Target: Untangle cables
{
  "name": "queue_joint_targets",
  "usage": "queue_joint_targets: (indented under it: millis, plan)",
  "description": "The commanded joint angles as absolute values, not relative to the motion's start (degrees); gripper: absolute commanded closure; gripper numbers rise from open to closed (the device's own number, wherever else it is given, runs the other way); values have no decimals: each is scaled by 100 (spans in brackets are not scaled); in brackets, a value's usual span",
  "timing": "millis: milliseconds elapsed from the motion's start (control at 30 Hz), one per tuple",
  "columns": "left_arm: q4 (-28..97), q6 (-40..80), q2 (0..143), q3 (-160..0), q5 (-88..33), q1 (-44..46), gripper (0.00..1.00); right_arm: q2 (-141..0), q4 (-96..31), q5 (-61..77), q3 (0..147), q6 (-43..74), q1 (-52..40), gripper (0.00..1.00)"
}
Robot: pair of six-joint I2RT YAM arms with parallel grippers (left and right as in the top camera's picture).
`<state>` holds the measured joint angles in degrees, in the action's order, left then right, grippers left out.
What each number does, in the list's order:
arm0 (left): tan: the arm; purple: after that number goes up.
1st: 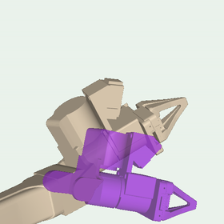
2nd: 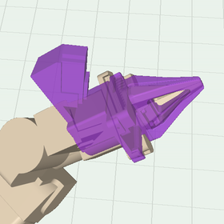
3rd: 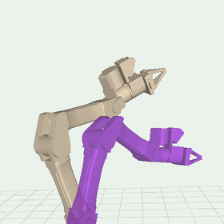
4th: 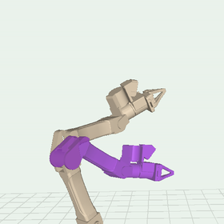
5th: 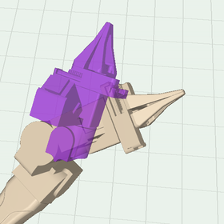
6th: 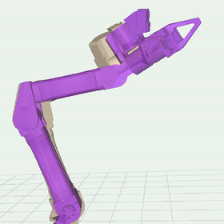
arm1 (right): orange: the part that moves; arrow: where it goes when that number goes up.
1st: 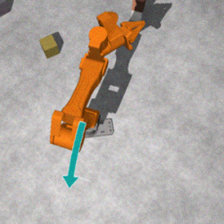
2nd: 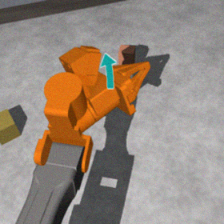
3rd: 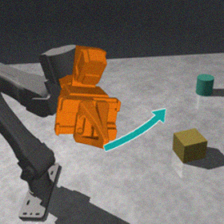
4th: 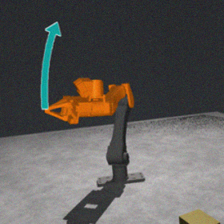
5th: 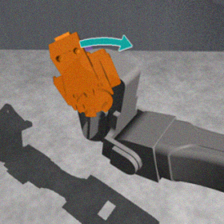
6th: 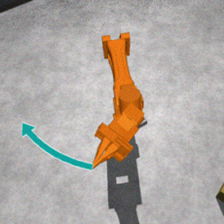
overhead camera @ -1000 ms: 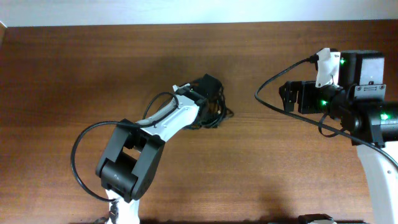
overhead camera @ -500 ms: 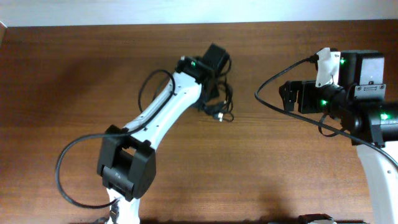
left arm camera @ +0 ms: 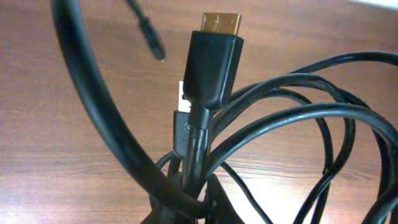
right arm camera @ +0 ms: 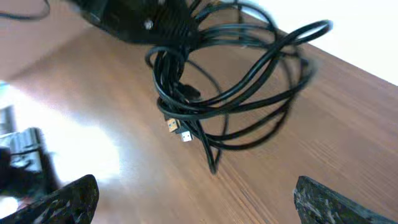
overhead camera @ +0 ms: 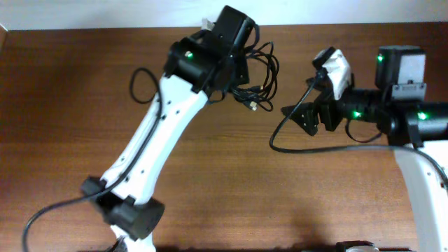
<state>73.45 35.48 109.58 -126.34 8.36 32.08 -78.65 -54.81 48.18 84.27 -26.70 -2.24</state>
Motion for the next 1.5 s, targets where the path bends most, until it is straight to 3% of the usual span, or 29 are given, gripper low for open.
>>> queue_joint_targets:
  millis: [0,300,600,700,833,867,1000,1167,1200,1233,1467]
  plan:
    - [7244,3264,10130,-12831,797,3210,90,-8263,-5457,5745,8541,-2985,-235,0]
    - [7273,3267,9841,-12831,764,3212,88,-8427,-5151,5732,8541,-2958,-1201,0]
    - [7210,3267,9824,-12831,768,3210,86,-8429,-5105,4733,8541,-2956,-2108,0]
    - [7059,3269,9786,-12833,766,3210,86,-8429,-5068,4733,8541,-2954,-2137,9]
    - [6930,3269,9684,-12831,635,3210,86,-8429,-5068,4731,8541,-2954,-2137,11]
    - [6925,3269,9675,-12831,615,3212,86,-8429,-5068,4731,8541,-2954,-2137,14]
    - [6921,3269,9671,-12833,478,3210,86,-8429,-5065,4733,8541,-2908,-2137,51]
    - [6801,3269,9651,-12833,226,3212,87,-8429,-5059,4733,8541,-2906,-2137,61]
    - [6794,3269,9633,-12833,228,3212,87,-8429,-5050,4733,8541,-2906,-2137,83]
    - [6790,3269,9609,-12833,228,3210,87,-8429,-5048,4733,8541,-2906,-2137,96]
    - [6858,3009,9564,-12833,436,3210,84,-8429,-4818,4397,8541,-2377,-2137,96]
